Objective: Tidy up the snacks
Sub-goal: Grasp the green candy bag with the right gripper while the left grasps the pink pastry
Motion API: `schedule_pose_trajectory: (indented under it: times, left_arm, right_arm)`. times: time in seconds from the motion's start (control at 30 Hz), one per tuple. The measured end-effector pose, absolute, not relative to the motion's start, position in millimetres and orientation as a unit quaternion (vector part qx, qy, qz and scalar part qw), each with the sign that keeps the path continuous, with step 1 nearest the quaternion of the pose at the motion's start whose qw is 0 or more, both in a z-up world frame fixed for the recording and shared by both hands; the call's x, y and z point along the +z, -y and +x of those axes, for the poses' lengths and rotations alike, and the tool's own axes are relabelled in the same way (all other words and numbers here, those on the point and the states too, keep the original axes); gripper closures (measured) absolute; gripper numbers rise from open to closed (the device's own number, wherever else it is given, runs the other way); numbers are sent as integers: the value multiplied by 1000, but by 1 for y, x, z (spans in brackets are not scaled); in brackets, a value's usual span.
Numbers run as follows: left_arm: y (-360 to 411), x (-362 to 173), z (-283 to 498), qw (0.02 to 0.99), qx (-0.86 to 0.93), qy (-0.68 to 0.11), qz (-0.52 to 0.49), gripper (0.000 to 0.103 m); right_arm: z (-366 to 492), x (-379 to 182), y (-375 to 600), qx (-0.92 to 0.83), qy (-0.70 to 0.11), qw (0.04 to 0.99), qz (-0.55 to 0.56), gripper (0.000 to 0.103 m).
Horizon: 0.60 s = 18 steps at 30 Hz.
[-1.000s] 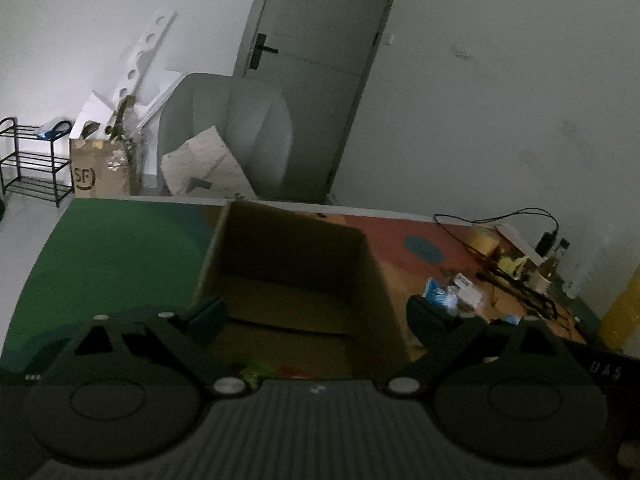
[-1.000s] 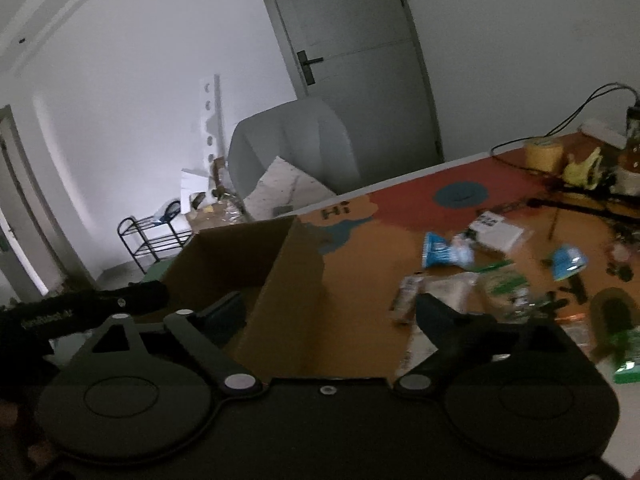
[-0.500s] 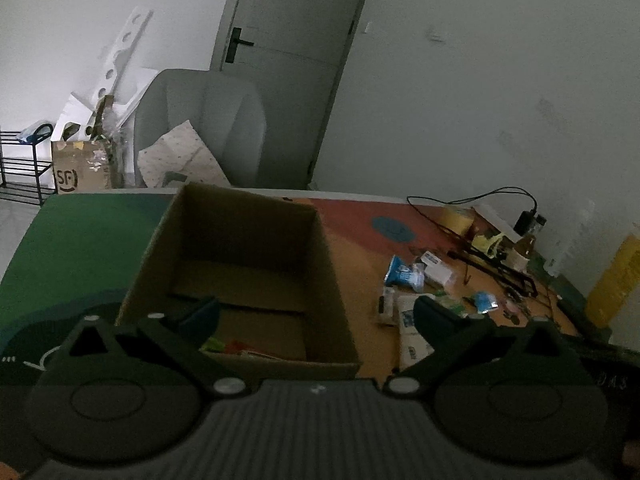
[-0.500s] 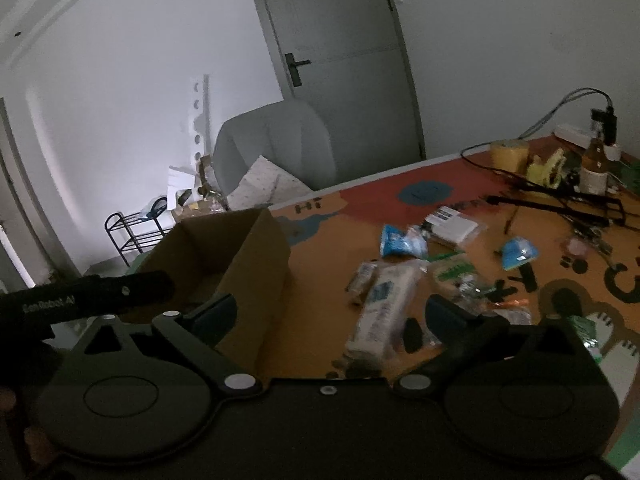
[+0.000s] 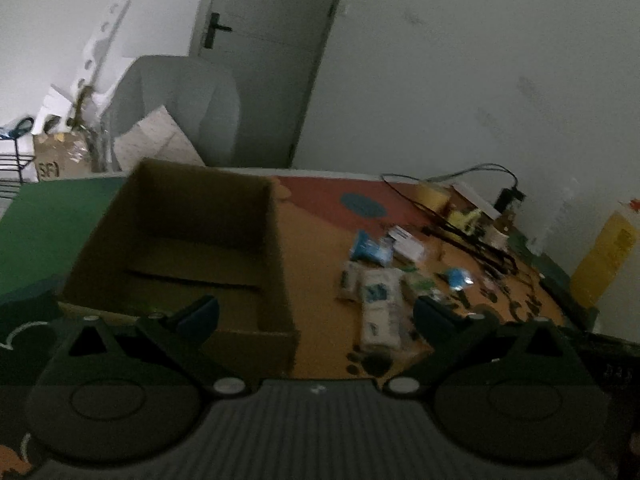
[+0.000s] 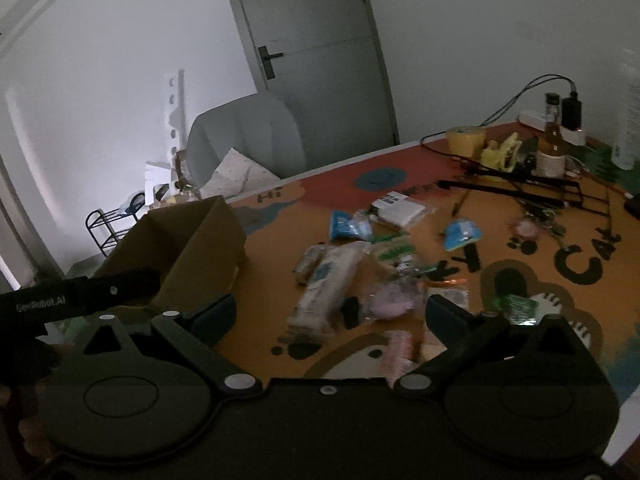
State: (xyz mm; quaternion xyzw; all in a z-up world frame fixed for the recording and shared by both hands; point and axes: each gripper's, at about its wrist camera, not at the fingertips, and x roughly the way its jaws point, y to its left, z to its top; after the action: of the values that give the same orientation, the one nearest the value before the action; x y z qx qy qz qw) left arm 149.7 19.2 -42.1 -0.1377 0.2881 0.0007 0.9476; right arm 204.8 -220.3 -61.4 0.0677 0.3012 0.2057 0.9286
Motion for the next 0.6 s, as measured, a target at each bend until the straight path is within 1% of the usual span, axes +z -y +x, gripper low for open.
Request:
schedule_pose_trajectory:
  times: [0.4,0.6]
  left_arm:
    - [24,-49,152,946,-33,-298,-125,0]
    - [41,-55,156,945,-49,-299,-125,0]
  right_arm:
    - [199,-68,268,181,-305,933,66,1]
    - [199,-78,287,161,-313,933,72,11]
